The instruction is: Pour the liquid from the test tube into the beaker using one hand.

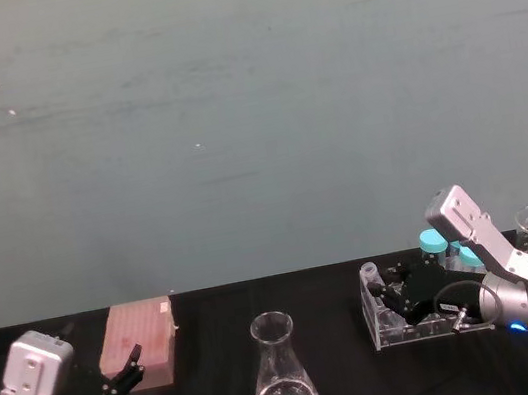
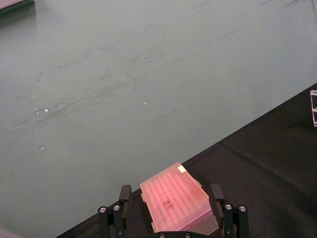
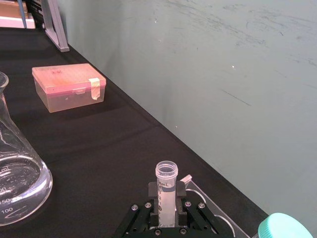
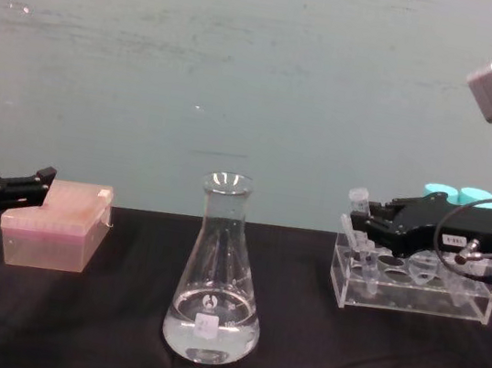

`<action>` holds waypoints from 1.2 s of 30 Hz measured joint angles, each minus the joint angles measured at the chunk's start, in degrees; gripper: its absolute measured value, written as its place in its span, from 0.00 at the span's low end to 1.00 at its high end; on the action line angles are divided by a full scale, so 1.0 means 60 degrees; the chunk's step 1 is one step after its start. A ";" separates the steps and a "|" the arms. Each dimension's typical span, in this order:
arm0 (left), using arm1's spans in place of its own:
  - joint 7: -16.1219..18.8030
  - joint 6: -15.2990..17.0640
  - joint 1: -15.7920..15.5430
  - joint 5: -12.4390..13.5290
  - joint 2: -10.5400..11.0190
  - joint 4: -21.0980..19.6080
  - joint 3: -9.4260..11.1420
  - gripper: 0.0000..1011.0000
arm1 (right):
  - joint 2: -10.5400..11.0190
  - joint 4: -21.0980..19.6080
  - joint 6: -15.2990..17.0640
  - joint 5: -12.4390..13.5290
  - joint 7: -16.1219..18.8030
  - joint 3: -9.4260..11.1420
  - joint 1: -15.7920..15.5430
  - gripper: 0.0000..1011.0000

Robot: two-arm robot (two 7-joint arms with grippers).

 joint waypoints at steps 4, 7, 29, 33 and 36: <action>0.0000 0.0000 0.0000 0.0000 0.0000 0.0000 0.0000 0.99 | 0.0009 -0.0035 0.0001 -0.0001 -0.0005 0.0011 -0.0006 0.19; 0.0000 0.0000 -0.0001 0.0000 0.0000 0.0000 0.0000 0.99 | 0.0036 -0.0164 0.0023 0.0000 -0.0020 0.0059 -0.0048 0.19; -0.0001 0.0000 -0.0001 0.0000 0.0000 0.0000 0.0001 0.99 | 0.0316 -0.1332 0.0228 0.0376 -0.0056 0.0355 -0.0463 0.19; 0.0000 0.0000 0.0000 0.0000 0.0000 0.0000 0.0000 0.99 | 0.0385 -0.1651 0.0255 0.0500 -0.0033 0.0395 -0.0514 0.19; 0.0000 -0.0001 0.0000 0.0000 0.0001 0.0000 0.0000 0.99 | 0.0414 -0.1786 0.0264 0.0560 -0.0023 0.0413 -0.0529 0.19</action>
